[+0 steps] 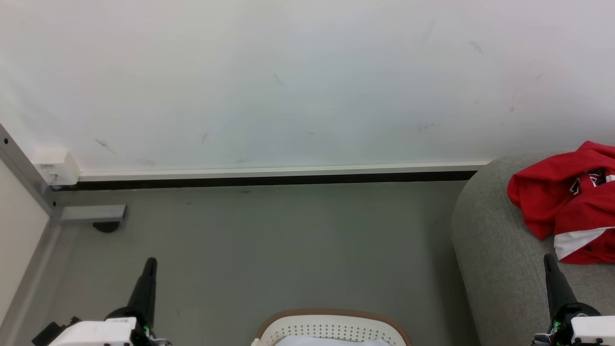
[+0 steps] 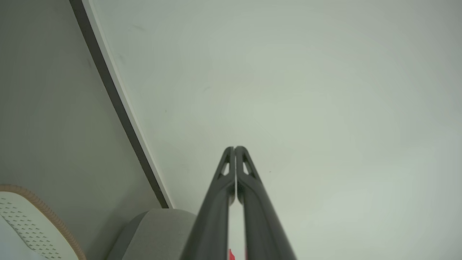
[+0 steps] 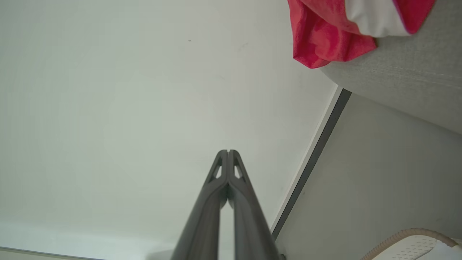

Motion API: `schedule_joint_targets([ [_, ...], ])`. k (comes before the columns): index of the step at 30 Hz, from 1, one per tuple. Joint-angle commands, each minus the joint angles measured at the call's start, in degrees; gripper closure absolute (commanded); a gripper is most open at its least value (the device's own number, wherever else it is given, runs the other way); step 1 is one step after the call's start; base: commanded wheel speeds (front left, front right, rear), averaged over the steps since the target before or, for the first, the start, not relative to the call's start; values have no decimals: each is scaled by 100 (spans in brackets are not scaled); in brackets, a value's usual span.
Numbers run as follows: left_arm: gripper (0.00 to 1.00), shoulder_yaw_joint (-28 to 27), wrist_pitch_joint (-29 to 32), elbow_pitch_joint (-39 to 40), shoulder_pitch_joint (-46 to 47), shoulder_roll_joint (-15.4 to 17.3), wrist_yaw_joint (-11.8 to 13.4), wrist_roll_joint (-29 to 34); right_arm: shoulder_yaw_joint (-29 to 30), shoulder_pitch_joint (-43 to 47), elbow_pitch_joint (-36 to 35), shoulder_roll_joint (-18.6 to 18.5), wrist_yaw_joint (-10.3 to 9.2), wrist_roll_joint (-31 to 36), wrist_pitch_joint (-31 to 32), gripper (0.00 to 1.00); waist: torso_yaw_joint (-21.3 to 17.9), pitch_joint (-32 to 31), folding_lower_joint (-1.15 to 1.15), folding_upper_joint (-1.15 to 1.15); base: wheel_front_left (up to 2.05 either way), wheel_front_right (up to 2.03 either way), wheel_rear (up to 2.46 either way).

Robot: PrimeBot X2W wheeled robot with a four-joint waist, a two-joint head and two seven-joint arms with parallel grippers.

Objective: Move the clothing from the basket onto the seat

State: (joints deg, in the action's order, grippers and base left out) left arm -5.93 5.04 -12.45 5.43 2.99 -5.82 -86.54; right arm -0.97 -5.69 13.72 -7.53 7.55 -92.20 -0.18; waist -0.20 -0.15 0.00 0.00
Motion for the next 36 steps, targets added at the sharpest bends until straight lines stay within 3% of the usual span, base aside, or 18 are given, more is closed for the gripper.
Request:
schedule_joint_targets([
  [1, 100, -40, 41, 34, 76, 12, 10, -136, 32, -69, 11, -62, -11, -135, 25, 100, 2, 1, 0, 0, 0, 0, 0],
  [15, 100, -87, 172, 26, 125, -11, 23, -630, 44, -121, 26, -104, -12, -688, 112, 100, 19, 10, 0, 0, 0, 0, 0],
  [36, 100, -84, 173, 26, 122, -9, 18, -613, 10, -102, 17, -112, -13, -673, 78, 100, 20, 10, 0, 0, 0, 0, 0],
])
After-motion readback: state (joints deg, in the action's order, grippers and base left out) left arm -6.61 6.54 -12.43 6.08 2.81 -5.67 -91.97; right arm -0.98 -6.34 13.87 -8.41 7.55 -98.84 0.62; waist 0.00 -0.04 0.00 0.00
